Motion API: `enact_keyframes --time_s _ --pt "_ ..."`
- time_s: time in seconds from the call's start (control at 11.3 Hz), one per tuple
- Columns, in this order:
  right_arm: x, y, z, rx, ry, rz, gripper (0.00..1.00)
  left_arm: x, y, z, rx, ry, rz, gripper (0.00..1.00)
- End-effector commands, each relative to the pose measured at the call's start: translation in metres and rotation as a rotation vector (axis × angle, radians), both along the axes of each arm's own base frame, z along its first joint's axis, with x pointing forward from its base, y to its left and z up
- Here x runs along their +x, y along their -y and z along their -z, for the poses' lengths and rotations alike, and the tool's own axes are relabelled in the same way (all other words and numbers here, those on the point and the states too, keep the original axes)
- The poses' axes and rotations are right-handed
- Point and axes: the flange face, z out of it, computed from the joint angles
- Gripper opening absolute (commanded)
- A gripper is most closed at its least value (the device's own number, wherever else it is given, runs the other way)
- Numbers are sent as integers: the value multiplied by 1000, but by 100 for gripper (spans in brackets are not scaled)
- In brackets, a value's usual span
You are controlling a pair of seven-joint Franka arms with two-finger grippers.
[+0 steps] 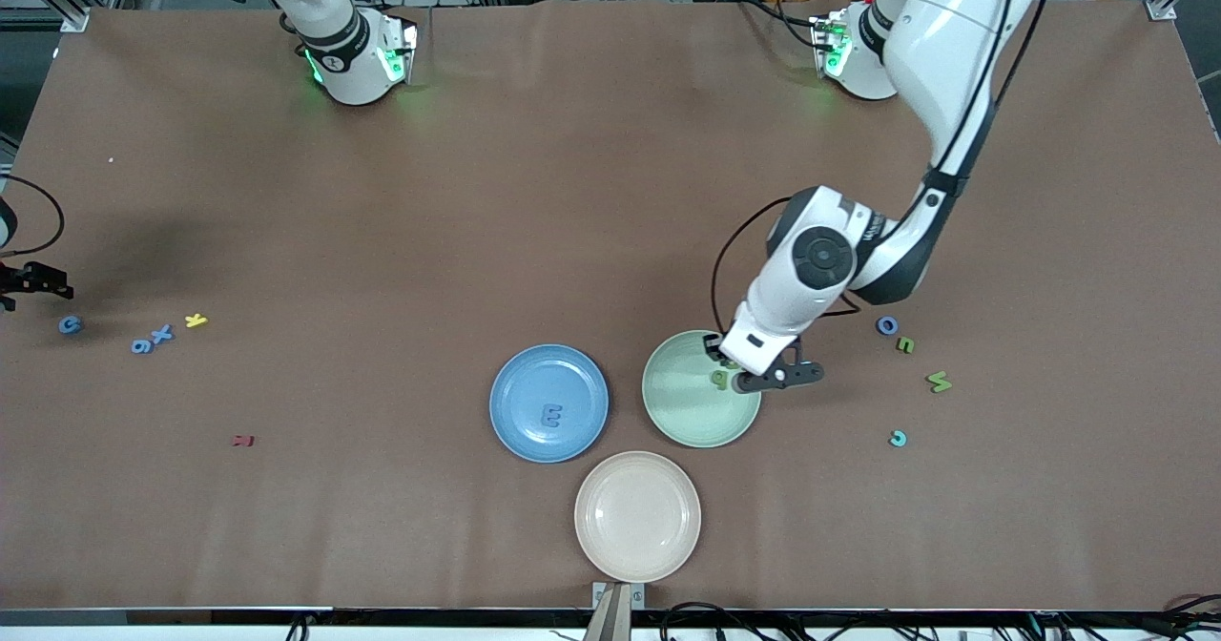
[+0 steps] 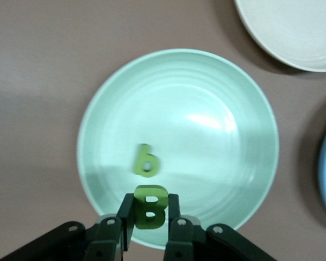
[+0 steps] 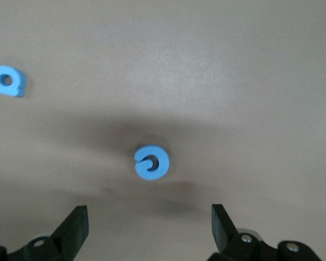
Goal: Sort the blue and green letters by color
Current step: 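Drop B on green plate with the left gripper while the right gripper grasps e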
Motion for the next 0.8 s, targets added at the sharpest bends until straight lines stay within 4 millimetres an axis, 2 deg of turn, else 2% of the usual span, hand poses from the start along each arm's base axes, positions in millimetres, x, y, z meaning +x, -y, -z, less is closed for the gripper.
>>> enact_keyframes --time_s 0.0,0.09,0.18,0.35,0.53,0.71 --pt "27 -2 12 -11 14 52 100 11 22 9 -16 -21 -73 0" --pt "31 -3 17 -6 16 55 100 15 15 12 5 -10 -66 75" --pt "34 -7 19 -3 17 57 100 16 12 9 20 5 -41 100" --pt "33 -8 24 -1 11 60 100 15 -2 5 42 14 -8 100" --pt "27 -3 36 5 0 62 100 19 -43 -1 61 13 59 100" --pt "26 -1 37 2 5 59 100 16 -86 6 66 -15 155 100"
